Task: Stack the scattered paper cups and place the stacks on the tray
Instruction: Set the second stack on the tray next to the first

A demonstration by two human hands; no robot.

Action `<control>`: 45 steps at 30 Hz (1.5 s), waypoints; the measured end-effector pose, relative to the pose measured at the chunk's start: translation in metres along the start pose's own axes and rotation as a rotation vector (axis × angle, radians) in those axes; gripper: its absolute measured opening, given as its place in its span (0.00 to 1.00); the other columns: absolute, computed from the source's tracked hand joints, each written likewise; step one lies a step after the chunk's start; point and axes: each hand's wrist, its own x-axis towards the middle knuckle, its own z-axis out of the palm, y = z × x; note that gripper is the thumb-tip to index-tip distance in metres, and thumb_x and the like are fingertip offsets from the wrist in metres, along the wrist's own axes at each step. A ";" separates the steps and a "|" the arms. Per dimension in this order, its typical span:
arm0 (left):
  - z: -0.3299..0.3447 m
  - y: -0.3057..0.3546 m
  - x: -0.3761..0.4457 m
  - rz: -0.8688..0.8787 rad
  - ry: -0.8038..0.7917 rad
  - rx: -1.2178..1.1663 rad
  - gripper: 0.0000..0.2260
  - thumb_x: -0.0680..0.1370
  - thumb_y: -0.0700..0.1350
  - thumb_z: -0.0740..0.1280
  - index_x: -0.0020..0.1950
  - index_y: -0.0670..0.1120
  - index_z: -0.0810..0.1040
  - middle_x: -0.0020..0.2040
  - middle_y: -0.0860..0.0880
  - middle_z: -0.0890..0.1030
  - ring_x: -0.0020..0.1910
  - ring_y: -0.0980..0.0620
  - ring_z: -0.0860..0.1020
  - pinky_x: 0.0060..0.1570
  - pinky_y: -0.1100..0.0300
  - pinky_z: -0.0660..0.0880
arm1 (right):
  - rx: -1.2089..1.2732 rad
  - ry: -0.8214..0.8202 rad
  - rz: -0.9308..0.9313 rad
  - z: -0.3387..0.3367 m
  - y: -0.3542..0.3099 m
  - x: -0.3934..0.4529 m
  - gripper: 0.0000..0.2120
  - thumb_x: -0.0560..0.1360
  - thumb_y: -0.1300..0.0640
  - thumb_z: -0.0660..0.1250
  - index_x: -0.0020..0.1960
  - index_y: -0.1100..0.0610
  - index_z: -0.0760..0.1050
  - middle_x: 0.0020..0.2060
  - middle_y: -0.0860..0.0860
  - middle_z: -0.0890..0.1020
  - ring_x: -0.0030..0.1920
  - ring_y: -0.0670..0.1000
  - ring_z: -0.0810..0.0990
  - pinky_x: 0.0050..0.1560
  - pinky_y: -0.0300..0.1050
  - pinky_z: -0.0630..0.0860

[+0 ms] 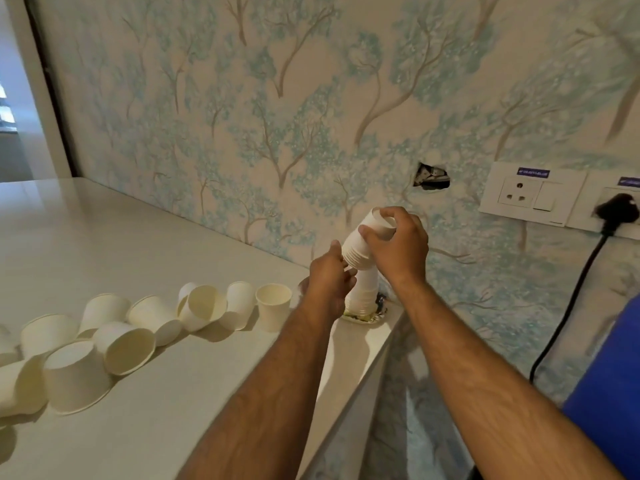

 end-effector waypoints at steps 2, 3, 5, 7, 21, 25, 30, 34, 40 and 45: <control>0.006 0.000 0.007 -0.021 -0.051 -0.026 0.20 0.82 0.59 0.59 0.57 0.42 0.76 0.49 0.46 0.82 0.47 0.49 0.81 0.45 0.56 0.77 | -0.044 -0.014 -0.008 0.004 0.008 0.011 0.18 0.69 0.50 0.76 0.57 0.49 0.77 0.55 0.51 0.78 0.51 0.50 0.78 0.50 0.43 0.74; 0.009 -0.001 0.010 -0.027 -0.067 -0.026 0.21 0.81 0.61 0.58 0.56 0.43 0.75 0.49 0.47 0.82 0.48 0.49 0.81 0.45 0.56 0.78 | -0.064 -0.023 -0.011 0.006 0.012 0.016 0.18 0.69 0.50 0.76 0.57 0.49 0.77 0.56 0.51 0.78 0.52 0.51 0.78 0.50 0.43 0.74; 0.013 -0.003 0.015 -0.039 -0.087 -0.034 0.22 0.79 0.65 0.58 0.55 0.46 0.72 0.49 0.48 0.81 0.50 0.49 0.80 0.44 0.55 0.77 | -0.105 -0.048 -0.020 0.011 0.018 0.025 0.18 0.69 0.49 0.76 0.57 0.50 0.77 0.56 0.51 0.78 0.53 0.52 0.78 0.50 0.43 0.73; 0.015 -0.007 0.019 -0.045 -0.088 -0.048 0.23 0.78 0.68 0.57 0.54 0.49 0.71 0.47 0.49 0.80 0.49 0.49 0.80 0.43 0.55 0.77 | -0.153 -0.084 -0.032 0.016 0.023 0.030 0.19 0.69 0.48 0.76 0.58 0.50 0.78 0.56 0.52 0.78 0.54 0.53 0.78 0.49 0.41 0.71; -0.051 -0.059 0.030 0.625 -0.076 1.229 0.24 0.79 0.62 0.60 0.65 0.46 0.76 0.62 0.46 0.79 0.60 0.47 0.77 0.57 0.53 0.74 | -0.345 -0.257 0.017 0.049 0.054 0.028 0.21 0.68 0.46 0.76 0.58 0.50 0.77 0.54 0.53 0.79 0.51 0.54 0.78 0.44 0.43 0.70; -0.071 -0.085 0.023 0.564 -0.180 1.715 0.31 0.76 0.68 0.59 0.69 0.47 0.70 0.68 0.45 0.75 0.64 0.45 0.73 0.63 0.48 0.73 | -0.385 -0.285 0.013 0.048 0.056 0.019 0.22 0.69 0.46 0.76 0.59 0.51 0.76 0.55 0.54 0.78 0.51 0.55 0.79 0.46 0.47 0.76; -0.091 -0.102 0.012 0.449 -0.179 1.823 0.34 0.74 0.74 0.52 0.65 0.48 0.70 0.66 0.47 0.74 0.64 0.45 0.71 0.68 0.44 0.67 | -0.441 -0.347 0.027 0.042 0.057 0.017 0.26 0.69 0.48 0.76 0.63 0.51 0.73 0.57 0.56 0.76 0.53 0.58 0.79 0.51 0.52 0.78; -0.099 -0.109 0.002 0.423 -0.176 1.827 0.37 0.75 0.74 0.44 0.73 0.49 0.63 0.77 0.46 0.64 0.75 0.42 0.61 0.75 0.40 0.56 | -0.481 -0.405 0.062 0.042 0.054 0.011 0.30 0.70 0.49 0.76 0.68 0.49 0.67 0.60 0.57 0.73 0.57 0.61 0.78 0.55 0.56 0.79; -0.108 -0.108 -0.018 0.410 -0.161 1.807 0.35 0.77 0.71 0.44 0.75 0.50 0.61 0.79 0.46 0.59 0.78 0.42 0.56 0.76 0.41 0.51 | -0.453 -0.444 0.111 0.037 0.049 0.004 0.38 0.69 0.43 0.74 0.74 0.45 0.59 0.66 0.58 0.68 0.63 0.63 0.72 0.58 0.59 0.77; -0.124 -0.100 -0.044 0.454 -0.135 1.778 0.29 0.77 0.68 0.47 0.66 0.49 0.68 0.68 0.46 0.72 0.68 0.43 0.69 0.71 0.41 0.63 | -0.463 -0.130 -0.090 0.034 0.022 -0.008 0.30 0.71 0.41 0.71 0.68 0.50 0.69 0.65 0.56 0.71 0.63 0.60 0.70 0.53 0.59 0.77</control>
